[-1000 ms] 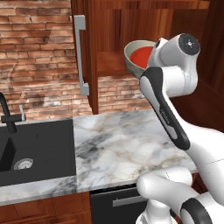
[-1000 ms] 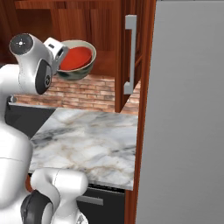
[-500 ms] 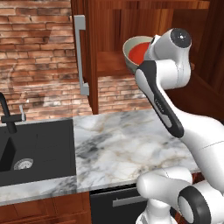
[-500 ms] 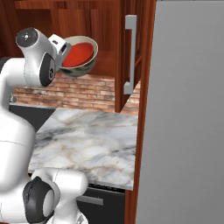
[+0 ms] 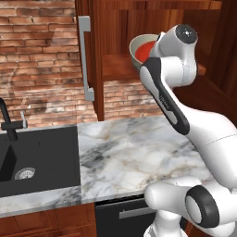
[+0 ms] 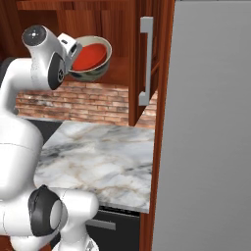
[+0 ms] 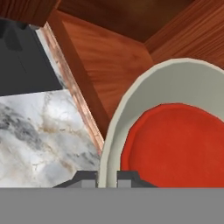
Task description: Pick up the bowls on the counter and stack them on top of one another in the open cabinet. Place the smaller bowl on top of the larger bowl.
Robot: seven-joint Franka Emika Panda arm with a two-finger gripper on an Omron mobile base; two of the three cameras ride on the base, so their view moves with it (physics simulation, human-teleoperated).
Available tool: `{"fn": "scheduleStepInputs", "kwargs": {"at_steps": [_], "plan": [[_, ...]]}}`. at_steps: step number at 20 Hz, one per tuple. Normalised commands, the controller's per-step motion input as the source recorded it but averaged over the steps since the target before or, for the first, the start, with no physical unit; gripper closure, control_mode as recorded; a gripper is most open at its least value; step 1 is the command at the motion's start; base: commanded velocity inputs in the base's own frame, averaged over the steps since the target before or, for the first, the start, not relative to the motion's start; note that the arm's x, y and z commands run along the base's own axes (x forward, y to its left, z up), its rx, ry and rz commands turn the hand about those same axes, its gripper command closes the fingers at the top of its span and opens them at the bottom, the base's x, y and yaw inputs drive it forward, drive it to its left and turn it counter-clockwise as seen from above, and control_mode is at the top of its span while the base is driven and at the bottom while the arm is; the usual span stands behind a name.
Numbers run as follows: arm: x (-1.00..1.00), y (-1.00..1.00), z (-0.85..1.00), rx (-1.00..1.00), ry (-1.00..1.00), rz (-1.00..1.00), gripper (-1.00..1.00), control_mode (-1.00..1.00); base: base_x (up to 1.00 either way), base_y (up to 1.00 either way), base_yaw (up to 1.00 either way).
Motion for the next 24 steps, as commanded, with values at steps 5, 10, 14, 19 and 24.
{"fn": "scheduleStepInputs", "kwargs": {"at_steps": [5, 10, 14, 19, 24], "plan": [[0.31, -0.01, 0.00, 0.00, 0.00, 0.00, 1.00, -1.00, 0.00, 0.00, 0.00], [0.30, 0.00, 0.00, 0.00, 0.00, 0.00, 1.00, -1.00, 0.00, 0.00, 0.00], [0.29, -0.01, 0.00, 0.00, 0.00, 0.00, 1.00, -1.00, 0.00, 0.00, 0.00], [0.26, -0.02, 0.00, 0.00, 0.01, 0.00, 1.00, -1.00, 0.00, 0.00, 0.00], [0.22, -0.01, 0.00, 0.00, 0.03, 0.01, 1.00, -1.00, 0.00, 0.00, 0.00]]}}
